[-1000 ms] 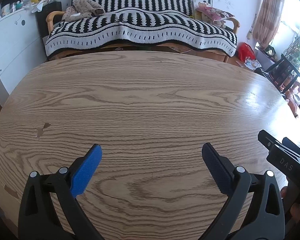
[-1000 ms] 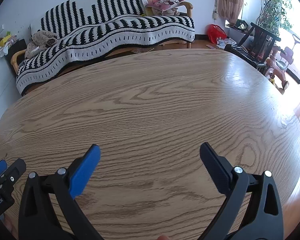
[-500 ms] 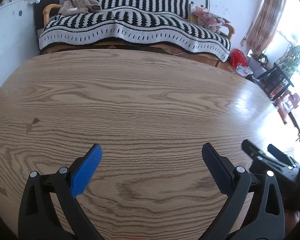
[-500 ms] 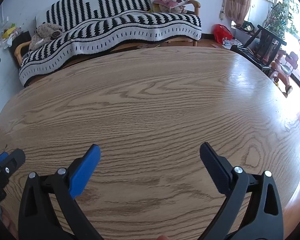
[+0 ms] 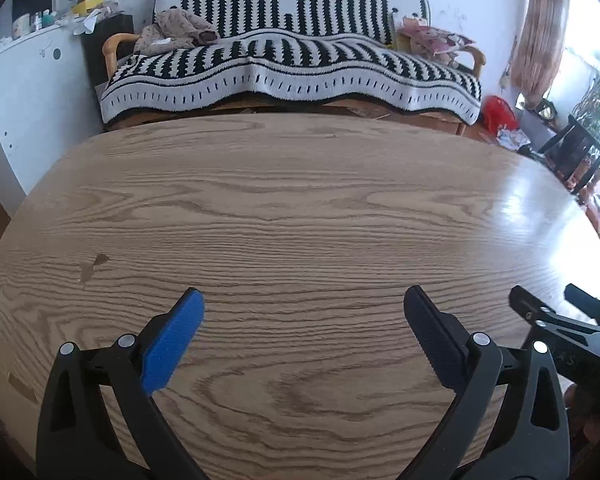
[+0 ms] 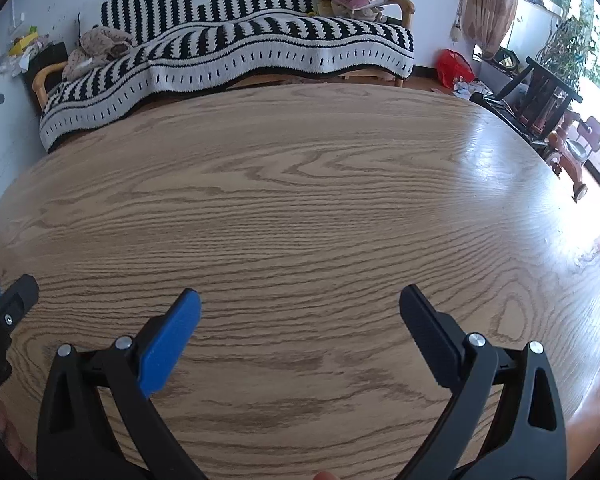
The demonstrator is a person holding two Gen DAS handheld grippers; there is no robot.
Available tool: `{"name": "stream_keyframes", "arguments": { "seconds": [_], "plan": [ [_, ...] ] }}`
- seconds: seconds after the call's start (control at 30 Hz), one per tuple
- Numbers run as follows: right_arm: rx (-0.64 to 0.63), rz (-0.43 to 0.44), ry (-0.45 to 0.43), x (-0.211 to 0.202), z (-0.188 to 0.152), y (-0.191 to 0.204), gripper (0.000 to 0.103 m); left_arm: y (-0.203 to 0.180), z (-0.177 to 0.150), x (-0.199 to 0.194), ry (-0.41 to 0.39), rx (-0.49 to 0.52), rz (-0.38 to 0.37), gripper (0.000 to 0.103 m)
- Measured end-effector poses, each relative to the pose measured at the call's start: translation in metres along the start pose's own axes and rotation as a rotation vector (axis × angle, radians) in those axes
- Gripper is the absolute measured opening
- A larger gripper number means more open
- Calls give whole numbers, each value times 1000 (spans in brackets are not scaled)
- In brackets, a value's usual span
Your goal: Collect trash
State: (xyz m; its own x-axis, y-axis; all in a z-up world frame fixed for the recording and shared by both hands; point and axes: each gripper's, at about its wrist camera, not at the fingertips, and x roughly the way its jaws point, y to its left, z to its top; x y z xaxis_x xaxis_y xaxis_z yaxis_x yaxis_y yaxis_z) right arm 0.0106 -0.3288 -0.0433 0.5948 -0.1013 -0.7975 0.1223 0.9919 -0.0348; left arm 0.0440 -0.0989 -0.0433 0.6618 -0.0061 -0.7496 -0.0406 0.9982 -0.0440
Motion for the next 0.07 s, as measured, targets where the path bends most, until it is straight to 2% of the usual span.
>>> {"name": "stream_keyframes", "arguments": {
  "seconds": [0.07],
  "plan": [
    [-6, 1, 7, 3, 0, 0, 96, 3, -2, 8, 22, -4, 32, 97]
  ]
}}
